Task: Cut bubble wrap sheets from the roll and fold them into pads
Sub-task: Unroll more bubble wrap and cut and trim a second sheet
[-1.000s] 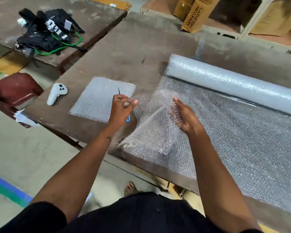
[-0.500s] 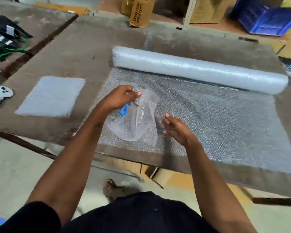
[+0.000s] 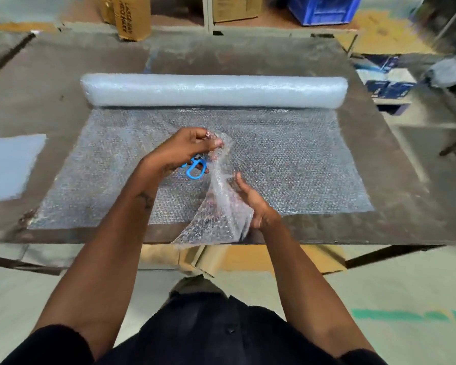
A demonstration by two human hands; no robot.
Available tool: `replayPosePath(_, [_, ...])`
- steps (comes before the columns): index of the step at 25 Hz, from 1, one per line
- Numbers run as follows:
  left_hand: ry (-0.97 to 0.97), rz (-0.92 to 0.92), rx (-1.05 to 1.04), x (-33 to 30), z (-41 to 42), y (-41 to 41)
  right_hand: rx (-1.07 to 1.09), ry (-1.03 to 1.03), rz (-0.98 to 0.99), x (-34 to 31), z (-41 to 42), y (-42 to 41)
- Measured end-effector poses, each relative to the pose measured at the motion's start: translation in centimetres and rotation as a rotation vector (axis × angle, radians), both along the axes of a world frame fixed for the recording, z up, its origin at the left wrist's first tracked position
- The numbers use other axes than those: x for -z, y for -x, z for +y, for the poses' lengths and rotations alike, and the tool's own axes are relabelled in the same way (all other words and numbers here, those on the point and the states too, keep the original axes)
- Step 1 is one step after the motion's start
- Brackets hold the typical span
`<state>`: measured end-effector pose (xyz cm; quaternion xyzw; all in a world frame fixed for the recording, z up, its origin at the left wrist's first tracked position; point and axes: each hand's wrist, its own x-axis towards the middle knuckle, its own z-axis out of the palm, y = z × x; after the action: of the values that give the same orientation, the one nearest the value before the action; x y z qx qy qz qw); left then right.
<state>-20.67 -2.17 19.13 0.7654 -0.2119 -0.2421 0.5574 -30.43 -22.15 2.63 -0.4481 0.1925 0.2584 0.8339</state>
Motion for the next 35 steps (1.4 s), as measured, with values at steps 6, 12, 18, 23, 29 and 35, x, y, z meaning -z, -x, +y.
replayPosePath(6, [-0.226,-0.208,-0.161,2.6,-3.2,-2.4,0.376,0.197,-0.137,-1.4,-9.3,2.2])
replayPosePath(12, [-0.229,-0.316,-0.287,3.1,-9.1,-4.0,0.328,0.709,-0.196,-4.6,-15.8,1.9])
replayPosePath(18, [-0.239,-0.091,-0.203,3.3,-12.2,-6.9,0.384,0.419,-0.162,-7.2,-20.5,2.4])
replayPosePath(23, [-0.200,0.191,0.001,3.5,-16.0,-5.8,0.425,0.464,-0.136,-4.9,-26.6,4.2])
replayPosePath(29, [-0.247,0.105,-0.142,9.1,-23.0,-3.8,0.351,0.716,-0.173,-0.6,-34.5,3.8])
replayPosePath(35, [-0.312,-0.025,-0.421,11.9,-29.1,-0.9,0.213,0.729,-0.257,1.0,-41.5,2.8])
